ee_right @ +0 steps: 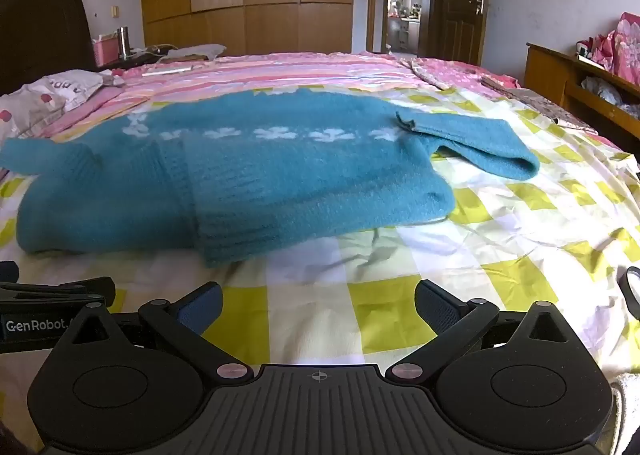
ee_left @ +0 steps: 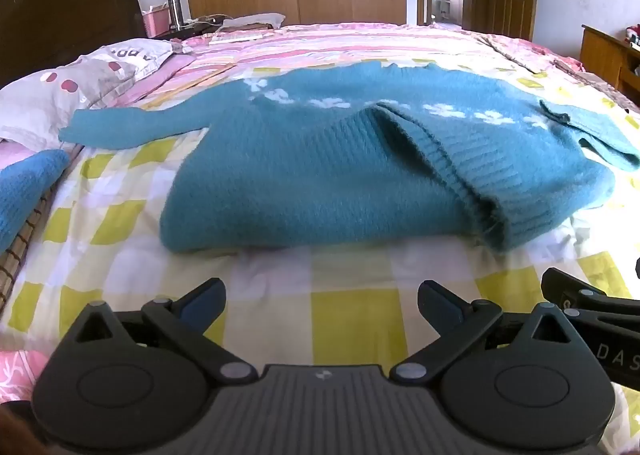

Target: Fold small clothes

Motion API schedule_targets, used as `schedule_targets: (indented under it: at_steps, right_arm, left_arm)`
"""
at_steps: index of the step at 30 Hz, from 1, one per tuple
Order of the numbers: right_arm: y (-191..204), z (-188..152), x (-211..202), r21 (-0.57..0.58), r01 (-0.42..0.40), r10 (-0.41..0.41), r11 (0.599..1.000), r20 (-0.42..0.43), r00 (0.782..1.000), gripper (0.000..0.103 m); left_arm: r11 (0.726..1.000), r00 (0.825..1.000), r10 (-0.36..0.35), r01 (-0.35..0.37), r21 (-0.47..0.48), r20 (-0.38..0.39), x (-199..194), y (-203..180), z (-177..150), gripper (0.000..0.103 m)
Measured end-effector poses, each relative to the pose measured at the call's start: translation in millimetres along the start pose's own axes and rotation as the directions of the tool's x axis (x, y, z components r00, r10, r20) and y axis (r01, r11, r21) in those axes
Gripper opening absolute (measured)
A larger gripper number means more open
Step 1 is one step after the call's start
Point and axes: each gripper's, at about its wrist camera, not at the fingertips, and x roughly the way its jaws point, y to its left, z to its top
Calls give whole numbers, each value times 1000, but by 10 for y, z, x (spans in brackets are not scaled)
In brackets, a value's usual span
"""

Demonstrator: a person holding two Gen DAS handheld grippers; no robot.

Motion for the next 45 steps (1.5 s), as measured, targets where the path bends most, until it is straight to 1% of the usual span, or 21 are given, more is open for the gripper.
schedule_targets:
  at_steps: [8, 9, 11, 12, 28, 29, 45]
  right_arm:
    - [1, 3, 1, -2, -2, 2, 1000, 3, 1000, 102]
    - [16, 10, -6, -5, 3, -3, 1000, 3, 1000, 102]
    - [19, 25, -13, -6, 4, -4, 1000, 3, 1000, 102]
    - [16, 9, 0, -7, 4, -4, 1000, 4, 1000, 102]
    - [-18, -5, -24, -1, -2, 2, 1000, 8, 1000, 102]
    - [6, 52, -27, -4, 0, 0, 1000, 5, 1000, 102]
    - [37, 86, -52, -3, -24, 24, 1000, 1, 1000, 102]
  left_arm:
    - [1000, 1000, -4, 4, -12, -6, -29, -17, -16, 103]
    - [1000, 1000, -9, 9, -16, -11, 34, -6, -43, 103]
    - [1000, 1000, -11, 11, -17, -11, 32, -12, -54, 103]
    - [1000, 1000, -16, 15, -23, -20, 70, 24, -10, 103]
    - [1000, 1000, -21, 20, -22, -10, 37, 30, -15, 103]
    - [1000, 1000, -22, 22, -22, -8, 35, 34, -18, 103]
    - [999, 1000, -22, 23, -27, 6, -14, 54, -4, 103]
